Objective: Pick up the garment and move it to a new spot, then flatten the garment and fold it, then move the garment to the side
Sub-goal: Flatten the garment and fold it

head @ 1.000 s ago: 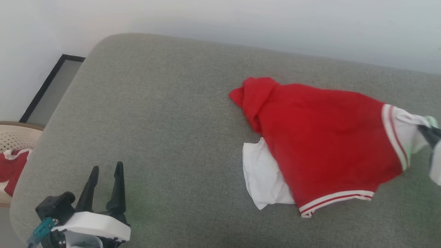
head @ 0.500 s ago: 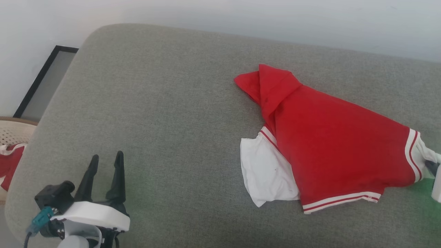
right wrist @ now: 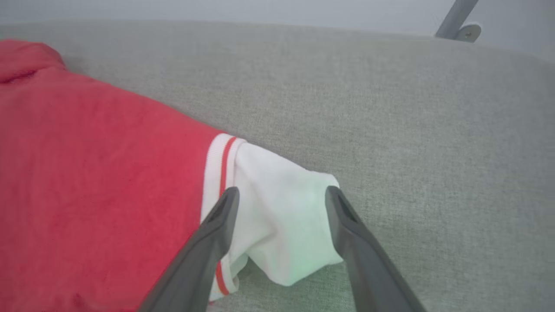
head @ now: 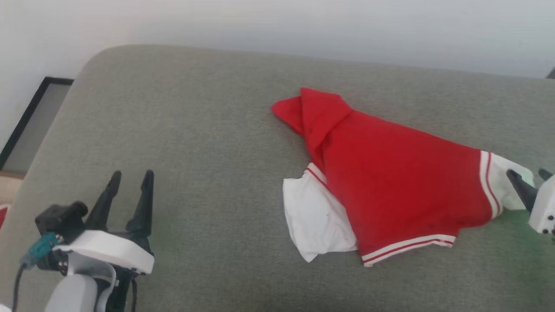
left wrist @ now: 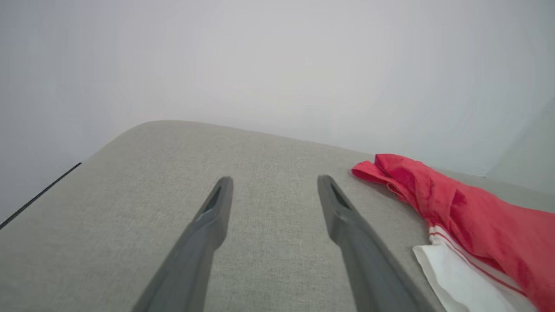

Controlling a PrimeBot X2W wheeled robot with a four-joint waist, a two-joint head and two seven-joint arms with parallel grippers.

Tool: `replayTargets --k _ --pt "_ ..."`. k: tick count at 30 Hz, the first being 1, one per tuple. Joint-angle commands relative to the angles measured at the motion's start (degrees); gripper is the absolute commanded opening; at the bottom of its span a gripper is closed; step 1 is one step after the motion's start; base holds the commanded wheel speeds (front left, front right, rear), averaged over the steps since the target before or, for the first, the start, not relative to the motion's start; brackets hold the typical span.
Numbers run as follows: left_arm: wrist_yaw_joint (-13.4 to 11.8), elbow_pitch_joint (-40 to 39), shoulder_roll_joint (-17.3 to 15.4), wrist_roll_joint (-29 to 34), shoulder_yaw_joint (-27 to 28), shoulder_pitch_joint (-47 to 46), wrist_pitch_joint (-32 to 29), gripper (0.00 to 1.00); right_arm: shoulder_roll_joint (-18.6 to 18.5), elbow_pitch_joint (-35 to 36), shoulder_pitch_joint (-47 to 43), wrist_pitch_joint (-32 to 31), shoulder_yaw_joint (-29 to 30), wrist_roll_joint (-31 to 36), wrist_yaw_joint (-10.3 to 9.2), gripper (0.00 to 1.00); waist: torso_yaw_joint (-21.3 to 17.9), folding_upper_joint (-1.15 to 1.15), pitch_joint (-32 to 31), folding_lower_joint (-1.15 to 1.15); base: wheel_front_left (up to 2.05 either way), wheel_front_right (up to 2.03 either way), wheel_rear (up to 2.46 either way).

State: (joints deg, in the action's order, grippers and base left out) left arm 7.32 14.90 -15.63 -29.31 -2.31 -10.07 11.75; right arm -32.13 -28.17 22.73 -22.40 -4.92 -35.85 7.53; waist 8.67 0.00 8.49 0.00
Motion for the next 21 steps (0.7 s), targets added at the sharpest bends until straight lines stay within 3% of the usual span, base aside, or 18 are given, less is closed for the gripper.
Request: replayTargets --k 1,7,21 --pt "0.07 -0.72 -0.69 -0.98 -0.28 -0.83 -0.81 1.0 0.57 1.23 0.37 1.17 -0.04 -0.09 -0.08 1.0 -1.32 0.0 -0.8 0.0 0.0 0.0 0.0" --pt "0.07 -2.79 -2.63 -2.55 -1.23 -1.9 -5.45 1.0 1.89 5.46 -0.52 4.53 -0.3 0.9 -0.07 1.0 -4.36 0.0 -1.87 0.0 0.0 0.0 0.0" --pt "-0.76 -6.48 -5.96 -9.11 -6.65 -8.13 -29.09 1.0 11.08 19.05 -3.76 15.62 6.12 9.01 -0.06 1.0 -13.81 0.0 -1.63 0.0 0.0 0.0 0.0"
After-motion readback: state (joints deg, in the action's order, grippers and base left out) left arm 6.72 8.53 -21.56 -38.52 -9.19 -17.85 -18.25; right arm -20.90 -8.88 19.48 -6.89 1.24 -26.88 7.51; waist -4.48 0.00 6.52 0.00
